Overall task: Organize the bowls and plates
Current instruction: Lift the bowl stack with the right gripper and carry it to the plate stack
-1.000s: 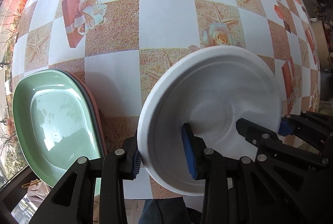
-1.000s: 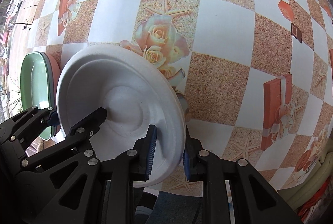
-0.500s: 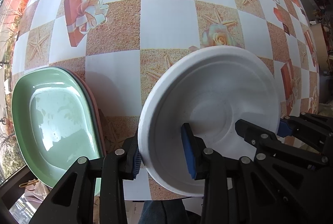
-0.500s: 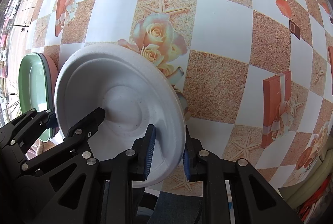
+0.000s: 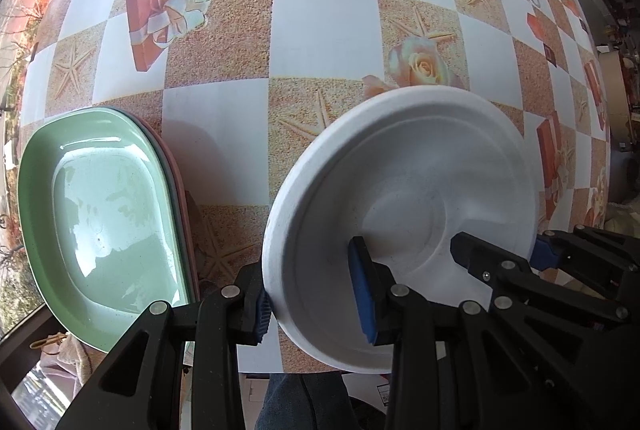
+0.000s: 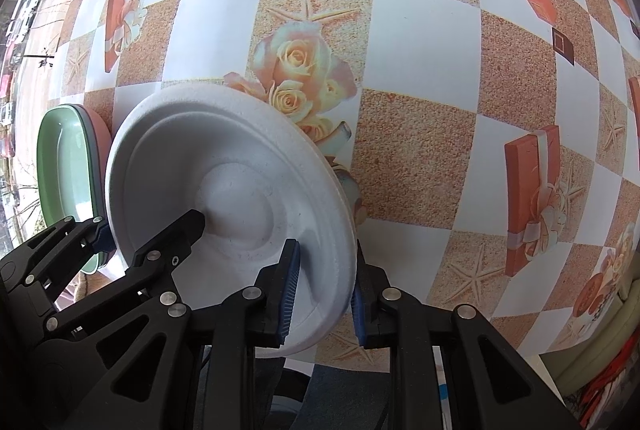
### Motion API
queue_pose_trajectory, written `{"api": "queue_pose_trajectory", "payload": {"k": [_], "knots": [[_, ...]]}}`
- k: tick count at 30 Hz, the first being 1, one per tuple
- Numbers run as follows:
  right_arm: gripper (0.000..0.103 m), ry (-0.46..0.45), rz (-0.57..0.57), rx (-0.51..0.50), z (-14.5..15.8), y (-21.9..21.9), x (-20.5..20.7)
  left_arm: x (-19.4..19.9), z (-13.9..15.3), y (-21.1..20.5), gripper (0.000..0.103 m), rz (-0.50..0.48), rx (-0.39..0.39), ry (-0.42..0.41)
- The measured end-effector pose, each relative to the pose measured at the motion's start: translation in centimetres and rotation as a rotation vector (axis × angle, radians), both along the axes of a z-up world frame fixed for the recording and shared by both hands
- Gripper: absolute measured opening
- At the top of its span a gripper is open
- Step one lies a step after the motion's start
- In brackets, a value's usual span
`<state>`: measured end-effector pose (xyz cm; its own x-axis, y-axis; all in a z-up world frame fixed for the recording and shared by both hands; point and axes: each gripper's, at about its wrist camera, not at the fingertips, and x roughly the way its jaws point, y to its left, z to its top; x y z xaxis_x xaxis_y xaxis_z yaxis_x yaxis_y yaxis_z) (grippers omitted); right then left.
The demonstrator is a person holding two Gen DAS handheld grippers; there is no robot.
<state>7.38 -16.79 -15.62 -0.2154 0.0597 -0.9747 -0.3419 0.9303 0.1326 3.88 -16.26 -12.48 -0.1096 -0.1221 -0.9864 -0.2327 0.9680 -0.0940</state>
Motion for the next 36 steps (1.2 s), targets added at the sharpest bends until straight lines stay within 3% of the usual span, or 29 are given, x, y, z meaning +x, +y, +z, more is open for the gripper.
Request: {"api": "queue_pose_trajectory", "payload": {"k": [11, 23, 29, 36], "knots": [[0.025, -0.039, -0.003, 0.023, 3.8, -0.2, 0.7, 0.0, 5.0, 2.3, 0.038, -0.007, 0.034, -0.106], [0.025, -0.118, 0.095, 0.061, 7.7, 4.3, 0.8, -2.6, 8.8, 9.8, 0.038, 0.14, 0.089, -0.168], [0.025, -0.113, 0.182, 0.089, 7.9, 8.0, 0.0, -4.6, 8.5, 13.8, 0.038, 0.246, 0.11, -0.154], [0.025, -0.074, 0.257, 0.102, 5.9, 12.6, -1.4, -7.0, 6.7, 17.6, 0.037, 0.35, 0.111, -0.105]]}}
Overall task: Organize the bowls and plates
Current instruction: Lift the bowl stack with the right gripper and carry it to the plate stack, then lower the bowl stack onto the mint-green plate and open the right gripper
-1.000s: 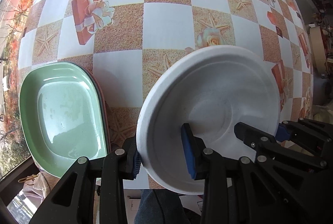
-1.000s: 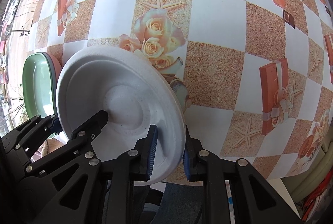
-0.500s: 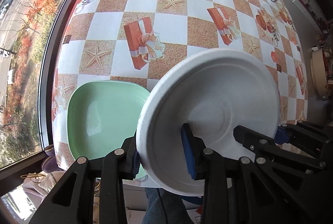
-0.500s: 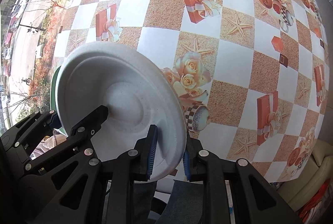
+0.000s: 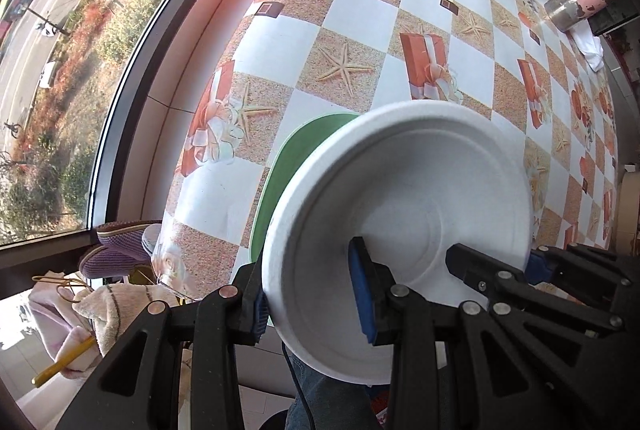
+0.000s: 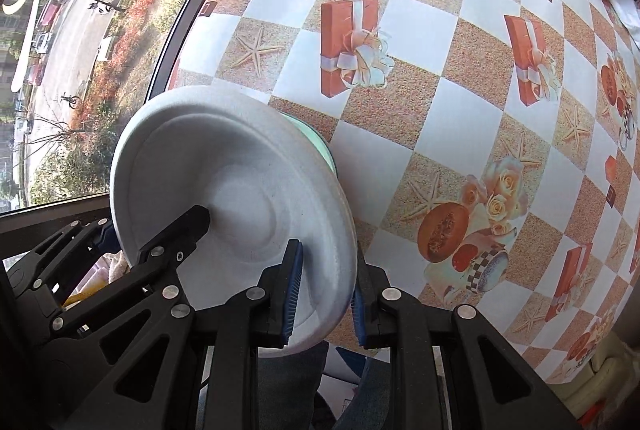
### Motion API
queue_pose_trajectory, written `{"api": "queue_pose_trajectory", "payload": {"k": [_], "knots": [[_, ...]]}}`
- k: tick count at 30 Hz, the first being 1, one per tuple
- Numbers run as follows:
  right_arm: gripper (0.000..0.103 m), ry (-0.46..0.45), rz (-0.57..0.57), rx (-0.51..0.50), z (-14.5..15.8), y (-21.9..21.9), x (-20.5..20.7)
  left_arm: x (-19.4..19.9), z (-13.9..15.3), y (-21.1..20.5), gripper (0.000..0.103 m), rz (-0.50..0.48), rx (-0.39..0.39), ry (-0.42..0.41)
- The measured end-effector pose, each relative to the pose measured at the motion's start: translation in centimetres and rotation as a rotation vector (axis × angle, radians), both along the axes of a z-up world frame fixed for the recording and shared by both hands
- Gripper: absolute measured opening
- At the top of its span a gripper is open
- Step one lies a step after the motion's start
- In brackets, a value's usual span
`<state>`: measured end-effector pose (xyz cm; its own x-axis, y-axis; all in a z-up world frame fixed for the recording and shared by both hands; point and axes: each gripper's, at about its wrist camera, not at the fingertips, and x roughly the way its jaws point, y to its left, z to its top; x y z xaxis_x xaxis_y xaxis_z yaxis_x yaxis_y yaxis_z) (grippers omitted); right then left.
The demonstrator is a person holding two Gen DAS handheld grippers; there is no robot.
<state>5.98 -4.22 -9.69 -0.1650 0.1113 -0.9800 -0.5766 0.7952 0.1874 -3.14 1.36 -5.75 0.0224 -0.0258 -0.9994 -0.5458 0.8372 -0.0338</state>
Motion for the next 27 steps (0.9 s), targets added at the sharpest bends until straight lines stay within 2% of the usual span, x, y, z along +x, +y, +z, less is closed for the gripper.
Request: {"api": "queue_pose_trajectory", "payload": {"k": [9, 11, 13, 15, 16, 18, 19, 21, 22, 24, 26, 27], "knots": [[0.025, 0.018, 0.043, -0.02, -2.4, 1.8, 0.4, -0.4, -2.1, 1.9, 0.038, 0.029, -0.015, 0.007], [0.025, 0.016, 0.047, -0.024, -2.6, 2.5, 0.8, -0.5, -2.0, 2.2, 0.043, 0.025, -0.008, 0.005], [0.025, 0.016, 0.053, -0.027, -2.4, 2.4, 0.7, -0.5, -1.7, 2.2, 0.055, 0.02, 0.009, 0.003], [0.026, 0.004, 0.064, -0.038, -2.5, 3.2, 0.3, -0.7, -1.2, 2.3, 0.063, 0.012, 0.051, 0.005], [0.029, -0.008, 0.069, -0.051, -2.1, 3.1, 0.4, -0.8, -1.0, 2.4, 0.068, 0.007, 0.065, 0.006], [0.049, -0.032, 0.074, -0.06, -1.5, 2.8, 0.7, -1.1, -0.4, 2.7, 0.076, -0.009, 0.073, -0.005], [0.055, -0.052, 0.077, -0.065, -0.9, 2.1, 0.9, -1.2, -0.1, 2.8, 0.082, -0.016, 0.082, -0.015], [0.072, -0.075, 0.079, -0.059, -0.1, 1.4, 1.2, -1.6, 0.8, 2.9, 0.087, -0.04, 0.106, -0.037], [0.077, -0.08, 0.076, -0.052, 0.4, 1.0, 1.3, -1.7, 1.1, 2.9, 0.091, -0.054, 0.113, -0.041], [0.102, -0.088, 0.063, -0.045, 1.3, 0.2, 1.4, -1.8, 1.6, 2.8, 0.102, -0.085, 0.102, -0.032], [0.102, -0.091, 0.057, -0.03, 2.2, -0.4, 1.1, -1.8, 2.0, 2.5, 0.103, -0.115, 0.047, -0.057], [0.102, -0.098, 0.06, -0.034, 2.6, -0.7, 1.3, -1.9, 2.3, 2.2, 0.103, -0.133, 0.045, -0.064]]}}
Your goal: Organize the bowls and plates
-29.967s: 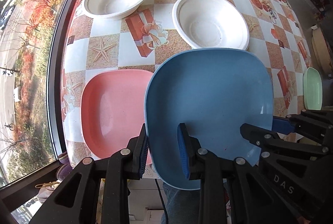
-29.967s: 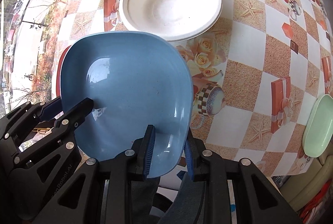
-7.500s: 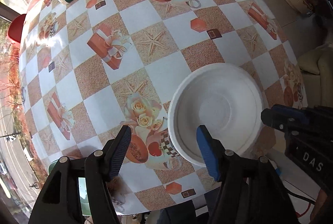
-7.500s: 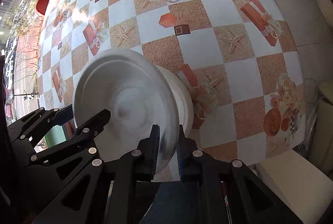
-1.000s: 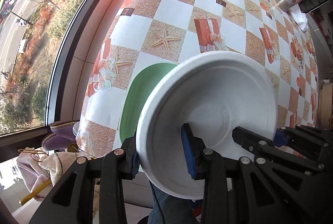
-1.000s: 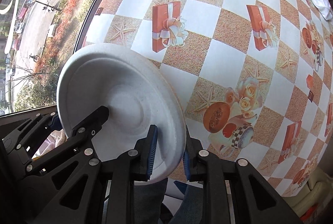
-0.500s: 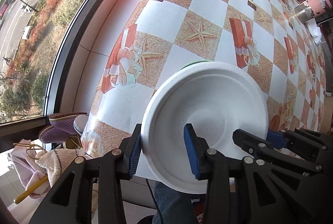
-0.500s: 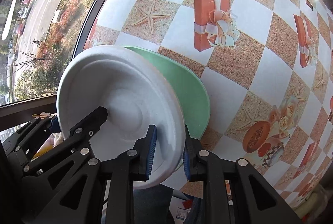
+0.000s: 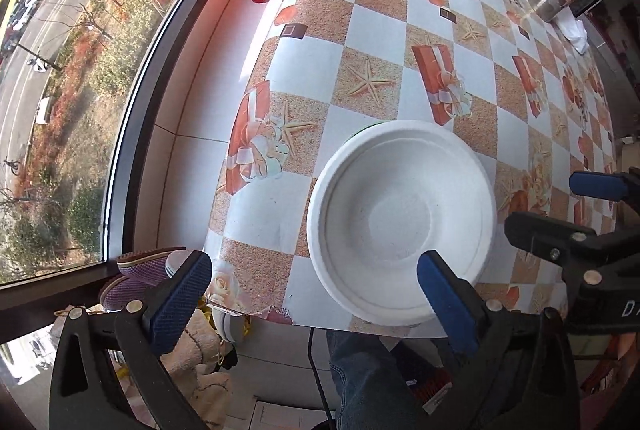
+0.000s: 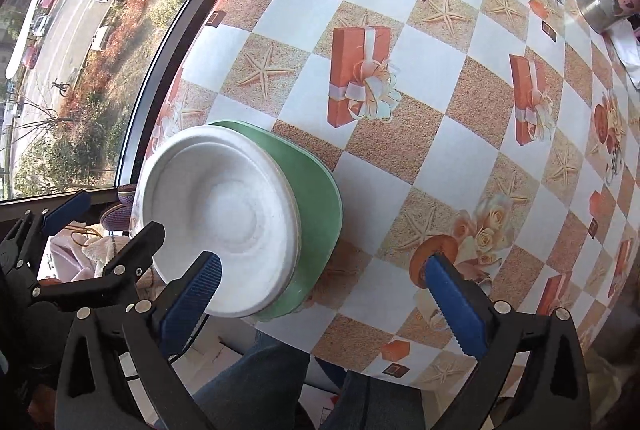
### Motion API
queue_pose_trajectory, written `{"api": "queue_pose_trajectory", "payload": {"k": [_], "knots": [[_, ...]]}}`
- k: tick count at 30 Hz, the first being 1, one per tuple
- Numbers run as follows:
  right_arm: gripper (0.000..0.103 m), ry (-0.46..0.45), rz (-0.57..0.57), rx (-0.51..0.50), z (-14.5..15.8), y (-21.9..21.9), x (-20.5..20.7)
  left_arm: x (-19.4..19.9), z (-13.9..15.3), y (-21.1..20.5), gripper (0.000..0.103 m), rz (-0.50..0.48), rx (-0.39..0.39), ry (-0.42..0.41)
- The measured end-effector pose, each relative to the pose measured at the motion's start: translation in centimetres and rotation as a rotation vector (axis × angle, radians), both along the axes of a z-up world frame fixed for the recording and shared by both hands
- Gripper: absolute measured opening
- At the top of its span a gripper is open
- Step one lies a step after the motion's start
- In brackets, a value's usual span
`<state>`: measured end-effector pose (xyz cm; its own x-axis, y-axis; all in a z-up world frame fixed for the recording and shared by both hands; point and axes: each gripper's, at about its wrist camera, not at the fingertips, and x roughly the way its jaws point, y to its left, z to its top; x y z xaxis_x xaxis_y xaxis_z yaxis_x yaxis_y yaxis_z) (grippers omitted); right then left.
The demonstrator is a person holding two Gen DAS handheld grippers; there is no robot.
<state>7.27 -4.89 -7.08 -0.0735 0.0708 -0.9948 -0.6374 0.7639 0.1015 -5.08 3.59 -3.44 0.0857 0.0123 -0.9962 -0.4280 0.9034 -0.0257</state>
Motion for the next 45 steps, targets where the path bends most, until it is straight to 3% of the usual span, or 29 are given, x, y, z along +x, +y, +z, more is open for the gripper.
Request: {"api": "queue_pose_trajectory", "payload": {"k": [9, 15, 23, 45], "knots": [[0.102, -0.054, 0.021, -0.005, 2.9, 1.6, -1.6, -0.3, 3.9, -2.9, 0.103, -0.157, 0.099, -0.059], [0.102, -0.103, 0.041, -0.01, 4.6, 1.8, -2.2, -0.7, 4.8, -3.3, 0.103, -0.141, 0.085, -0.077], [0.102, -0.086, 0.019, -0.034, 4.0, 1.5, -2.1, -0.3, 4.8, -3.5, 0.103, -0.167, 0.119, -0.063], [0.102, -0.092, 0.041, -0.051, 4.0, 2.0, -2.6, -0.4, 4.8, -3.0, 0.103, -0.158, 0.121, -0.064]]}}
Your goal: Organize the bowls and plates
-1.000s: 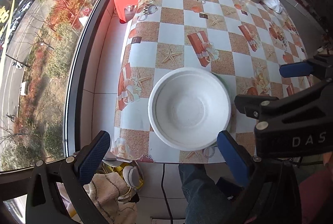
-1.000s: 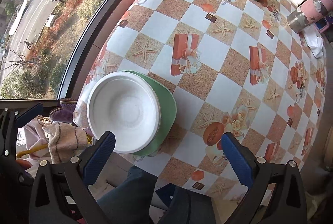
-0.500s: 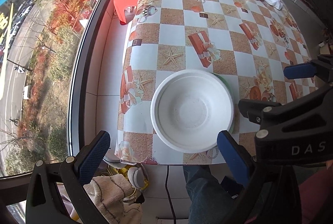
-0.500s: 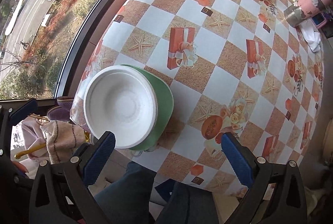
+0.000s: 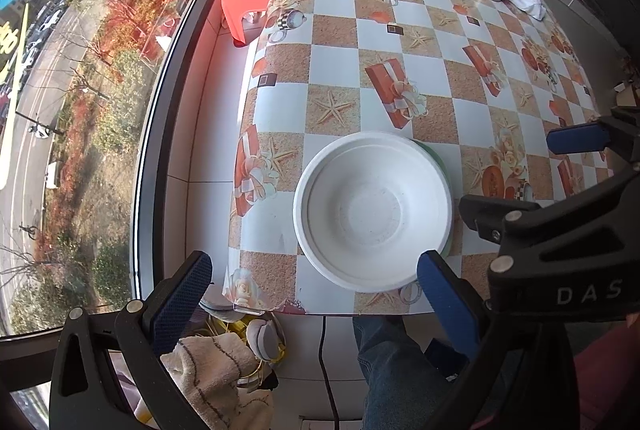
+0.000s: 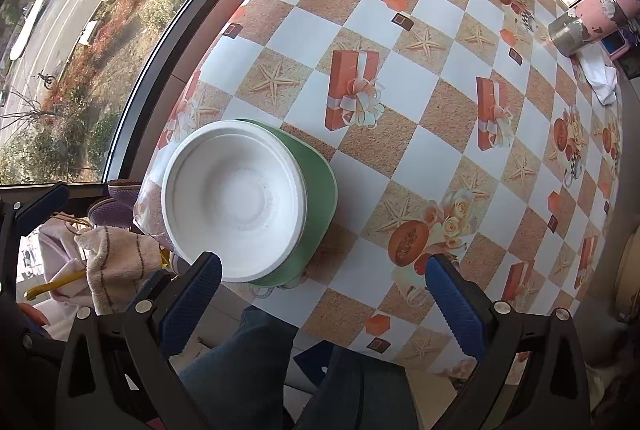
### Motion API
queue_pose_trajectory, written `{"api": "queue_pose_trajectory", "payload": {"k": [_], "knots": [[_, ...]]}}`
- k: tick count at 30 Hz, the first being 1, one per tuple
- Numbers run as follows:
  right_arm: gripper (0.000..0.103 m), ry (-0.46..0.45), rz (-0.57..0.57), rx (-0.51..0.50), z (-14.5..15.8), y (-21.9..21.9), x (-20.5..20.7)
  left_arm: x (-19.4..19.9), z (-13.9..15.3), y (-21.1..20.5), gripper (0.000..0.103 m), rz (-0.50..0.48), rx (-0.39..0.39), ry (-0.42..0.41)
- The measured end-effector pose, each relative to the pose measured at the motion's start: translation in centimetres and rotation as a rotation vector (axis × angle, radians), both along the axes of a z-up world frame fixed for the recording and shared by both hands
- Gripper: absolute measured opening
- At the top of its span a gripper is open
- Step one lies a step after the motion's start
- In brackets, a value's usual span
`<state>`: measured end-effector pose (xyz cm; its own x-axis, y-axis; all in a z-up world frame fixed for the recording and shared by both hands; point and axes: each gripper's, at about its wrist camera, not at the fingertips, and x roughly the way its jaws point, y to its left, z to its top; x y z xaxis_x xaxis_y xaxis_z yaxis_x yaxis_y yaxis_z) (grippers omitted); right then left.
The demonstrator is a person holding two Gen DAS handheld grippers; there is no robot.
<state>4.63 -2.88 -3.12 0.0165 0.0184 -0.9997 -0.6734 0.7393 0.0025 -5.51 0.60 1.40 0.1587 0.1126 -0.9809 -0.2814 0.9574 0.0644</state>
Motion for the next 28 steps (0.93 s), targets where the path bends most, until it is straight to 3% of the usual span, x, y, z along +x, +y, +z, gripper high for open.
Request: {"api": "queue_pose_trajectory", "payload": {"k": [24, 28], "knots": [[0.102, 0.026, 0.002, 0.029, -0.07, -0.12, 0.31, 0.6, -0.03, -0.73, 0.103, -0.01, 0.074, 0.053], [0.102, 0.041, -0.005, 0.039, -0.22, -0.45, 0.53, 0.52, 0.91, -0.59, 0.103, 0.002, 0.017, -0.008]]}}
